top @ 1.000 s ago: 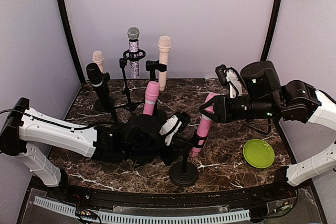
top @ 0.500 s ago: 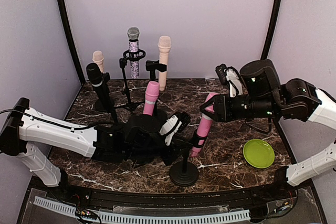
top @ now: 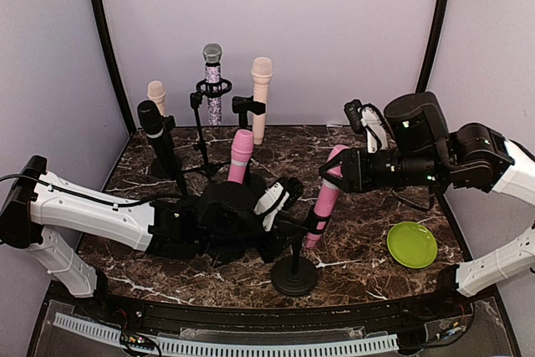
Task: Remove the microphone from the stand
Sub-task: Remove the microphone from the microphone stand.
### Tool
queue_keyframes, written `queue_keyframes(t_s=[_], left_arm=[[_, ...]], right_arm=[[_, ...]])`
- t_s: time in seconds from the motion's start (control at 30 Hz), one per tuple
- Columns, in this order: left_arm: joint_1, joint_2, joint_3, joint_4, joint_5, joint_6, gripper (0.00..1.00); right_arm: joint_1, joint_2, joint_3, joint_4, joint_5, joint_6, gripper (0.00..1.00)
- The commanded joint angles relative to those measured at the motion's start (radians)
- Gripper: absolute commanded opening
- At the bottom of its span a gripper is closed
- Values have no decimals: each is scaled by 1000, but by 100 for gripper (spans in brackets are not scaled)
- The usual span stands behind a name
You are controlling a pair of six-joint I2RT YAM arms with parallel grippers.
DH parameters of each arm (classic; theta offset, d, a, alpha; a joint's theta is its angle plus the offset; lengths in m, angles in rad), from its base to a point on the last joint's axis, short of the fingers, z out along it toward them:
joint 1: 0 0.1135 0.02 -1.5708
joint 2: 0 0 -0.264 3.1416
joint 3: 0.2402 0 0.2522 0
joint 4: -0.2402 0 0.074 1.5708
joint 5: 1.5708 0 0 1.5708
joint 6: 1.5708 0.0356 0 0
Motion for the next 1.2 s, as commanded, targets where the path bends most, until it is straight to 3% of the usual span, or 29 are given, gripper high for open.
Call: queue_keyframes(t_s=[0.0,1.17], left_arm=[[1,30,-58,-240,0,9,0],[1,40,-71,-231,3,0,0]], right_arm=[[-29,-66,104,164,157,-9,18],[-29,-74,160,126,189,-44,18]])
